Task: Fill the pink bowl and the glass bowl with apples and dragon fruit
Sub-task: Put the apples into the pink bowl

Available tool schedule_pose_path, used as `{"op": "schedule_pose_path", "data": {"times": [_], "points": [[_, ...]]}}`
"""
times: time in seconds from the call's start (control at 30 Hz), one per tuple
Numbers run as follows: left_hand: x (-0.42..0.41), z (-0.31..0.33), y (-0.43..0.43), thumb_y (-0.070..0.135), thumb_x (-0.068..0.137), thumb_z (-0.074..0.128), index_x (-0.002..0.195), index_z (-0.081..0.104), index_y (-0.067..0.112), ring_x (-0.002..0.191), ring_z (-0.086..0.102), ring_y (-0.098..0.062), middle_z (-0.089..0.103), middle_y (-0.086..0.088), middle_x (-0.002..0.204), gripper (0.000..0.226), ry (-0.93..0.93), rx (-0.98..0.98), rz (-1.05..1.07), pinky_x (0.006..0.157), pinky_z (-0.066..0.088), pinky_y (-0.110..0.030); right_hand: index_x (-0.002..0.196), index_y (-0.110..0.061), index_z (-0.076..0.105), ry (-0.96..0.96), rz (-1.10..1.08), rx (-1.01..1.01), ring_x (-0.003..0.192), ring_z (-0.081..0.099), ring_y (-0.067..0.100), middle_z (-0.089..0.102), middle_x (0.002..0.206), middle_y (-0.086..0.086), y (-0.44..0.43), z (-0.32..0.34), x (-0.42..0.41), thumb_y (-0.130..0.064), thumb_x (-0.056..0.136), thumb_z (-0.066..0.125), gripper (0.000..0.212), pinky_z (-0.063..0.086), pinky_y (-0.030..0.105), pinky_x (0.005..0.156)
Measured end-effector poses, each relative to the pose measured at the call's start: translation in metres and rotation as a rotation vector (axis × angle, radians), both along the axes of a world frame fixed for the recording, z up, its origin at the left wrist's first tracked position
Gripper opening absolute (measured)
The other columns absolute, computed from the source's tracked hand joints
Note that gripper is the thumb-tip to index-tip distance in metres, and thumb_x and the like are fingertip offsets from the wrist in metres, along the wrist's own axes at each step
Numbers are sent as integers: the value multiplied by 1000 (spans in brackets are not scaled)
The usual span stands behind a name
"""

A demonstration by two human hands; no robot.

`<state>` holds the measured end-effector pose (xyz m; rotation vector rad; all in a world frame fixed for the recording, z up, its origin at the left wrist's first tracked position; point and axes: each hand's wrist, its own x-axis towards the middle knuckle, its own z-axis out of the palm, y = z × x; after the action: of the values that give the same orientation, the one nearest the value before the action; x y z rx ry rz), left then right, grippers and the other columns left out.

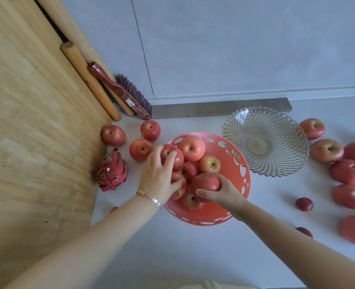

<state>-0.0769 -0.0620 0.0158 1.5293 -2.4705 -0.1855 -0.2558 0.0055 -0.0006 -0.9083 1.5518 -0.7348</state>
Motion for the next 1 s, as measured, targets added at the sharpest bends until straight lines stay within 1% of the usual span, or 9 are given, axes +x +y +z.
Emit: {"op": "schedule_pose_path", "data": {"times": [0.1,0.2,0.27,0.43,0.6,0.7,0.77,0.9,1.0], "points": [[8,-10,27,58,26,81,99,55,16,74,61,-33,60,-12,97,88,-171,27,-11,61,53,-37,93,-33,60,13,-30,-51,90,62,6,63,105,-3,8,6,-11,-32,43,82,55,50,21,77],[8,-17,31,61,23,82,98,60,16,67,62,-30,63,-9,84,90,-250,101,28,57,51,-35,86,-46,61,69,-20,-86,101,60,13,60,113,-2,14,8,-13,-37,39,81,51,50,31,87],[7,-21,26,56,28,83,101,60,14,68,63,-32,65,-9,78,88,-244,136,41,58,50,-36,84,-46,58,99,-4,-89,103,59,15,59,115,-1,16,8,-12,-31,44,81,49,50,34,92],[7,-15,15,52,54,73,116,46,20,95,58,-30,63,-4,95,75,-186,248,10,73,38,-33,86,-44,56,117,7,-99,103,59,16,58,116,0,17,8,-10,-31,45,80,49,50,35,93],[8,-10,12,53,58,69,114,42,23,98,57,-27,60,0,98,69,-127,270,1,71,33,-31,87,-43,55,140,30,-118,105,58,16,58,117,1,18,5,-9,-29,47,82,50,49,36,95],[5,-13,17,57,61,70,125,41,22,101,55,-29,56,-7,107,78,-230,182,4,78,38,-34,103,-35,52,218,67,-126,109,53,15,52,120,-2,20,-2,-7,-25,51,88,64,46,33,98],[4,-16,19,56,60,73,126,44,20,96,56,-32,54,-10,107,81,-230,151,23,80,41,-36,114,-28,50,297,118,-172,113,49,13,49,121,-5,21,-6,-3,-33,48,87,76,43,31,101],[8,-24,19,53,33,84,103,61,15,65,62,-34,60,-11,78,83,-220,142,17,57,46,-37,118,-29,51,368,218,-240,112,48,11,51,117,-8,26,-7,4,-52,38,73,86,42,28,98],[5,-20,21,48,41,83,108,59,14,72,60,-37,60,-13,85,79,-177,165,46,62,45,-39,116,-32,49,374,246,-300,109,51,9,54,115,-9,26,-4,7,-51,42,75,81,42,24,96]]}}
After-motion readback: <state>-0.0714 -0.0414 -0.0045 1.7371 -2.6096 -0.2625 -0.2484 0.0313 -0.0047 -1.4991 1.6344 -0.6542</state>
